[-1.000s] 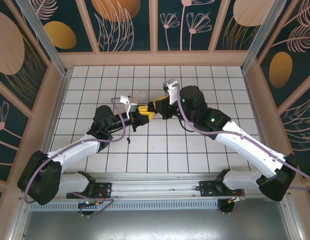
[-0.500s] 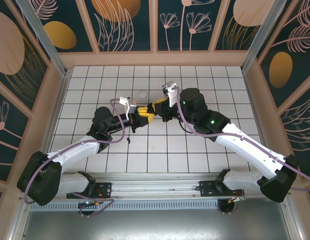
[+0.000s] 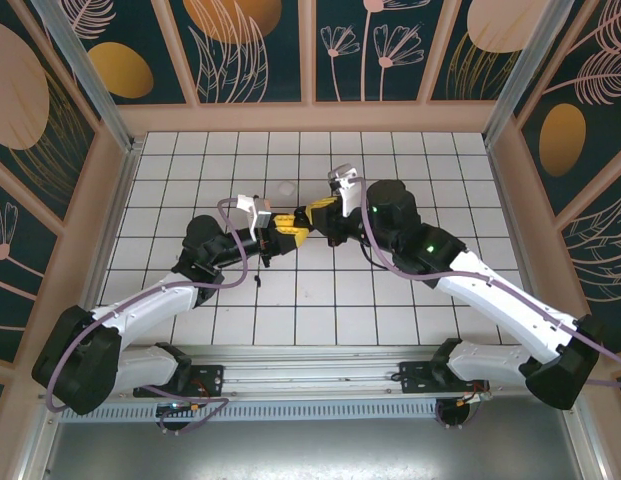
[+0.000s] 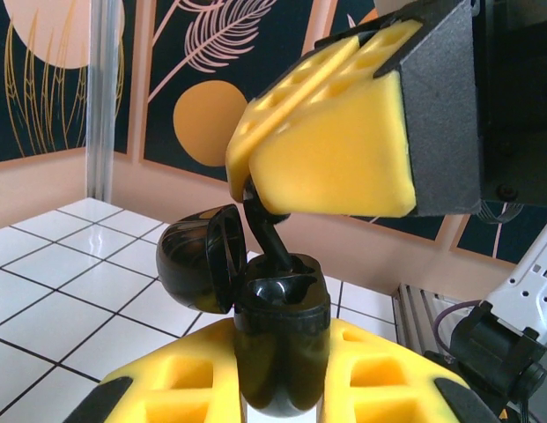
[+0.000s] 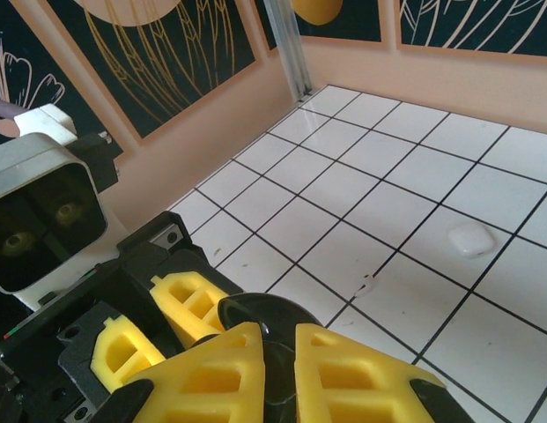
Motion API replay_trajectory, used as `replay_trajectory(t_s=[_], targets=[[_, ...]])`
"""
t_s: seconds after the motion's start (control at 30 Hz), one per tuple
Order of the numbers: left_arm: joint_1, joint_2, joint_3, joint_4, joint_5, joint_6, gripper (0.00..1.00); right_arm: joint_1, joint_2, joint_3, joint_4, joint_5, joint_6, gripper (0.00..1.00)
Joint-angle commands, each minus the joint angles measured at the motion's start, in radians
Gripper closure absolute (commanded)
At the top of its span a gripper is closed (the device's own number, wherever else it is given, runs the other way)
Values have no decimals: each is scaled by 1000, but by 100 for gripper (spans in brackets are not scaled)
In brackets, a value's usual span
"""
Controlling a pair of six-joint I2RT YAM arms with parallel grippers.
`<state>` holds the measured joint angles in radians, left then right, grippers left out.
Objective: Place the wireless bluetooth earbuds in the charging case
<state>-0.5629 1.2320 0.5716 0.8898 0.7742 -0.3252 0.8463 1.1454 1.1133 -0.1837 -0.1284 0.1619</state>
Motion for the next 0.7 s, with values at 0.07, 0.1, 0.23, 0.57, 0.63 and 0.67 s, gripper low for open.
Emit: replay_trajectory(t_s=[0.07,0.1,0.23,0.57,0.63,0.67], targets=[[-6,-29,-9,96,16,-18,100,5,-43,-57,59,-22,25,88],[-5,-30,-10,99,13,-21,100,5,-49,-66,67,-25,28,88],[-6,-35,-16,122,-1,-29,100,5,-67,-87,84,-18,38,88],[-5,-48,-52,208,1,-49,100,5,-89,-118,145,-60,58,88],[-6,-45,-71,257,1,-43,100,5,-94,-128,165,-74,66,88],[-6,-44,-79,270,-3,-37,100,5,-98,-130,171,-77,68,88]])
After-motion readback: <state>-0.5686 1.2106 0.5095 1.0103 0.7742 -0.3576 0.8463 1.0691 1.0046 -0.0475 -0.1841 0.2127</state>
